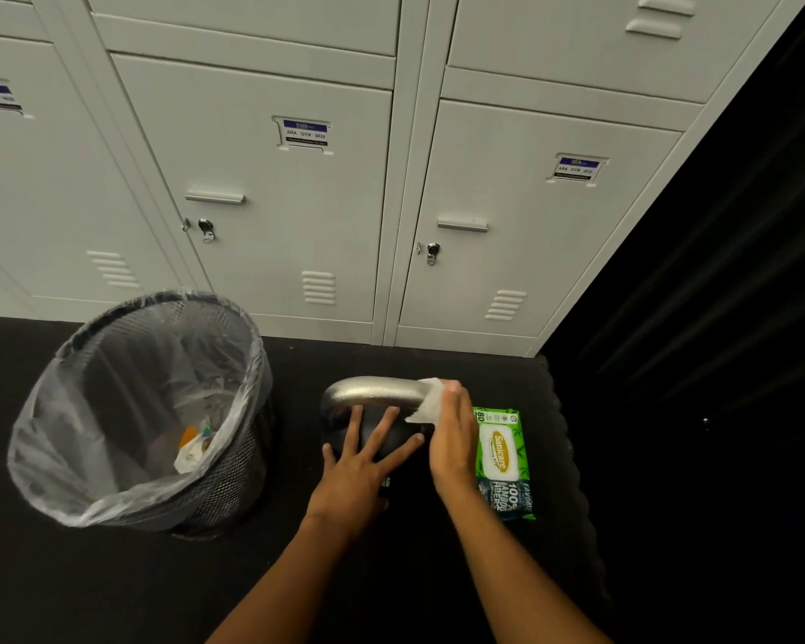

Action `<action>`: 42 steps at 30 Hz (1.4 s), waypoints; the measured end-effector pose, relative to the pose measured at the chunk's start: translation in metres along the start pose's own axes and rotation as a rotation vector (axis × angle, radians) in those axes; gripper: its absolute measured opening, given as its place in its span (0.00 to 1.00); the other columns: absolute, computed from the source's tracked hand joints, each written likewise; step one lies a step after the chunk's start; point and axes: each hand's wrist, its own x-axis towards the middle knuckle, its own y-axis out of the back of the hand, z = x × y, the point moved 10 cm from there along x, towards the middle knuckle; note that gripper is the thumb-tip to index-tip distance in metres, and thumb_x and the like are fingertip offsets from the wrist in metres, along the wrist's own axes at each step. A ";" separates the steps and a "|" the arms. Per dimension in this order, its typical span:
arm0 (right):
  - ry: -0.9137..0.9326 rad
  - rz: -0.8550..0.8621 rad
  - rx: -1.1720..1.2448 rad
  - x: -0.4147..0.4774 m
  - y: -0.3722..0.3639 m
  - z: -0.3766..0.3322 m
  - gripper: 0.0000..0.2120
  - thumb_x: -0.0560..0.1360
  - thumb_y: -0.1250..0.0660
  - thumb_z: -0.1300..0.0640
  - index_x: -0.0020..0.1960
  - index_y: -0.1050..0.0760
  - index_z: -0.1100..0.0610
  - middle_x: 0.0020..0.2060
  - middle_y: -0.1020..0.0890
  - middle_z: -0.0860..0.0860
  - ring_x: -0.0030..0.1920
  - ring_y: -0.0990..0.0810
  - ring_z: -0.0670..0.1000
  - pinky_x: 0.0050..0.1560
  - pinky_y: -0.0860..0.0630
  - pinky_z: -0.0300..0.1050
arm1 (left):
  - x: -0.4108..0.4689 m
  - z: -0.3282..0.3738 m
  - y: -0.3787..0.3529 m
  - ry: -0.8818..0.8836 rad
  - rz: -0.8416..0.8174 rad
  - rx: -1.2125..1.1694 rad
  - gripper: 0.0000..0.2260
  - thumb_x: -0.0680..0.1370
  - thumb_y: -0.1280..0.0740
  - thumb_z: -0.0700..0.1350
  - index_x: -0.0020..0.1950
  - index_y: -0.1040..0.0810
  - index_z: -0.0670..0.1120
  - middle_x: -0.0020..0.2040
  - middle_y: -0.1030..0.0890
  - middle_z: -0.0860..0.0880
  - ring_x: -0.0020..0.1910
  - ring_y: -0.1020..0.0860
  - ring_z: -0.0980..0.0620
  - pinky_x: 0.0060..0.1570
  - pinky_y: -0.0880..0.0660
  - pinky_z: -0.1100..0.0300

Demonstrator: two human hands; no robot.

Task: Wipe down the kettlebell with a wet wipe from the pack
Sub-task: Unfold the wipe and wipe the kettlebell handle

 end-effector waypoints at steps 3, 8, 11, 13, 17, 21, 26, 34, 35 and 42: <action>-0.523 -0.065 0.069 0.010 0.002 0.043 0.14 0.81 0.41 0.45 0.46 0.22 0.52 0.37 0.21 0.53 0.37 0.22 0.51 0.37 0.28 0.44 | 0.001 -0.001 -0.004 0.006 -0.008 -0.008 0.48 0.78 0.31 0.51 0.72 0.71 0.73 0.75 0.78 0.56 0.71 0.80 0.39 0.71 0.52 0.25; -0.437 -0.347 -0.415 0.030 -0.009 0.009 0.11 0.78 0.38 0.54 0.52 0.23 0.61 0.40 0.23 0.59 0.42 0.21 0.59 0.46 0.26 0.51 | 0.002 -0.002 -0.005 0.016 -0.023 0.000 0.48 0.78 0.30 0.50 0.73 0.69 0.72 0.75 0.78 0.56 0.71 0.80 0.39 0.71 0.52 0.25; -0.210 -0.275 -0.517 0.029 -0.014 -0.016 0.17 0.81 0.43 0.52 0.59 0.23 0.62 0.51 0.20 0.59 0.55 0.21 0.62 0.56 0.24 0.54 | 0.001 -0.001 -0.003 0.008 -0.012 -0.004 0.49 0.79 0.31 0.50 0.71 0.73 0.73 0.75 0.78 0.56 0.71 0.80 0.39 0.71 0.51 0.25; 0.008 -0.147 -0.473 0.012 -0.014 -0.027 0.18 0.84 0.48 0.49 0.59 0.23 0.57 0.54 0.21 0.54 0.54 0.23 0.55 0.49 0.28 0.46 | -0.001 0.000 0.000 0.003 -0.005 0.001 0.52 0.78 0.31 0.50 0.64 0.79 0.74 0.73 0.81 0.57 0.71 0.80 0.38 0.71 0.52 0.25; 0.275 0.004 -0.343 -0.023 -0.007 -0.013 0.19 0.84 0.51 0.44 0.71 0.32 0.44 0.67 0.30 0.41 0.66 0.32 0.41 0.63 0.34 0.37 | -0.001 0.001 0.000 -0.002 -0.023 -0.012 0.48 0.79 0.32 0.50 0.67 0.75 0.72 0.72 0.81 0.56 0.71 0.79 0.39 0.72 0.52 0.26; -0.190 -0.038 -0.042 -0.008 0.001 0.039 0.30 0.78 0.53 0.32 0.71 0.32 0.48 0.67 0.26 0.51 0.66 0.28 0.50 0.70 0.32 0.52 | 0.001 0.000 -0.002 0.004 -0.008 -0.016 0.48 0.78 0.30 0.50 0.73 0.70 0.73 0.74 0.79 0.57 0.71 0.80 0.39 0.71 0.52 0.25; -0.480 -0.206 -0.323 0.024 0.004 0.023 0.20 0.82 0.46 0.46 0.50 0.23 0.61 0.41 0.23 0.57 0.48 0.23 0.59 0.58 0.26 0.53 | 0.002 0.000 -0.002 0.013 -0.010 -0.011 0.49 0.78 0.30 0.51 0.73 0.70 0.72 0.73 0.80 0.58 0.70 0.81 0.39 0.71 0.52 0.25; 0.123 -0.018 -0.316 -0.003 -0.011 -0.020 0.15 0.83 0.45 0.48 0.59 0.22 0.50 0.57 0.22 0.47 0.58 0.23 0.50 0.56 0.23 0.50 | 0.000 -0.001 0.000 0.008 -0.021 0.002 0.52 0.79 0.31 0.50 0.59 0.81 0.75 0.74 0.78 0.54 0.71 0.79 0.39 0.72 0.51 0.26; 0.174 0.035 -0.249 -0.012 -0.007 -0.017 0.14 0.83 0.45 0.48 0.62 0.23 0.48 0.60 0.24 0.45 0.61 0.25 0.47 0.58 0.23 0.47 | 0.000 -0.001 0.000 0.008 -0.019 0.000 0.51 0.79 0.31 0.51 0.61 0.80 0.74 0.74 0.77 0.54 0.71 0.79 0.39 0.72 0.51 0.26; -0.148 0.010 0.097 -0.004 0.006 0.026 0.11 0.83 0.43 0.46 0.54 0.22 0.45 0.55 0.19 0.53 0.53 0.21 0.49 0.52 0.24 0.46 | -0.001 0.002 0.001 0.002 -0.012 0.001 0.51 0.79 0.31 0.49 0.67 0.76 0.73 0.74 0.79 0.56 0.71 0.79 0.38 0.71 0.51 0.26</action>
